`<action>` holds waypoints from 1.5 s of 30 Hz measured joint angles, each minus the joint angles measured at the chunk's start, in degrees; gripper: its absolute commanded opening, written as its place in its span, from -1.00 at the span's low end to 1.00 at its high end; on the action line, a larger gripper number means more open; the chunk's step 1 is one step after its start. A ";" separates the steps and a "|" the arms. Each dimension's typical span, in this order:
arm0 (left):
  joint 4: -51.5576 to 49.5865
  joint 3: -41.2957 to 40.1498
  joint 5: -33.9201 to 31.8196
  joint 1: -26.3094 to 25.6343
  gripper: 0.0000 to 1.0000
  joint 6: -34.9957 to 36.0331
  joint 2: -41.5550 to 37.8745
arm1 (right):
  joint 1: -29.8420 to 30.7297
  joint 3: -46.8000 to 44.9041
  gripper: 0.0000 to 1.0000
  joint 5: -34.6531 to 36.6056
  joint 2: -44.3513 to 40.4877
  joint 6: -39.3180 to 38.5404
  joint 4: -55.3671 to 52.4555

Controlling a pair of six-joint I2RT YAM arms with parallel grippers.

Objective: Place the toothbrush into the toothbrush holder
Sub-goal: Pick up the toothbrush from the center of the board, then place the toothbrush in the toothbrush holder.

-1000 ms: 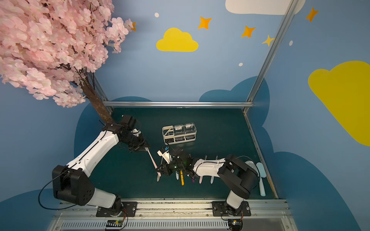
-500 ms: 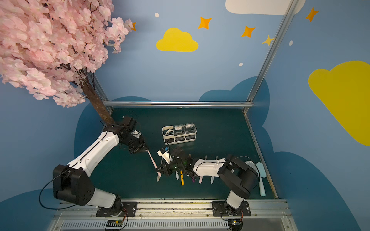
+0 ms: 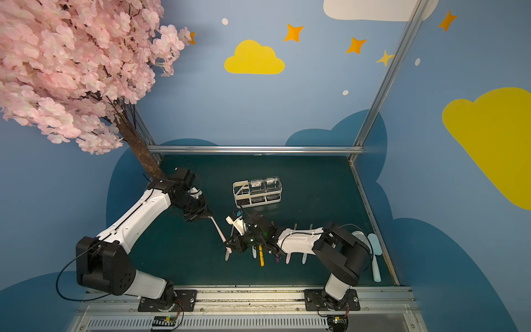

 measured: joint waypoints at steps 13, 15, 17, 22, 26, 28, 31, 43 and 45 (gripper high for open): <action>0.20 2.43 -2.67 0.00 -0.95 2.64 0.76 | -2.45 -0.28 0.40 7.61 -20.11 -7.87 -16.11; 0.11 3.91 -4.13 -0.15 -0.95 3.63 0.76 | -2.97 -0.28 0.49 11.32 -24.79 -9.09 -20.48; 0.31 6.14 -6.38 -0.63 -0.95 4.63 0.76 | -3.41 -0.48 0.53 15.67 -29.35 -9.88 -23.91; 3.58 10.71 -15.96 -6.23 -0.95 7.76 -1.62 | -6.54 -4.74 0.66 24.26 -40.17 -11.32 -27.82; 8.66 10.88 -20.90 -10.97 -0.95 9.70 -5.97 | -10.51 -8.48 0.72 29.07 -44.89 -10.97 -31.69; 11.69 10.88 -23.28 -12.17 -0.95 10.43 -7.74 | -12.57 -9.42 0.75 30.45 -45.72 -10.29 -33.75; 15.82 10.88 -26.80 -13.84 -0.95 11.80 -8.63 | -15.06 -9.86 0.77 31.63 -45.81 -9.07 -36.48; 30.29 10.49 -35.69 -17.99 -0.95 19.04 -6.71 | -19.41 -16.33 0.81 31.71 -50.34 -5.60 -37.73; 32.30 10.45 -36.26 -18.14 -0.95 20.04 -5.73 | -19.58 -17.79 0.81 31.71 -51.84 -5.33 -37.18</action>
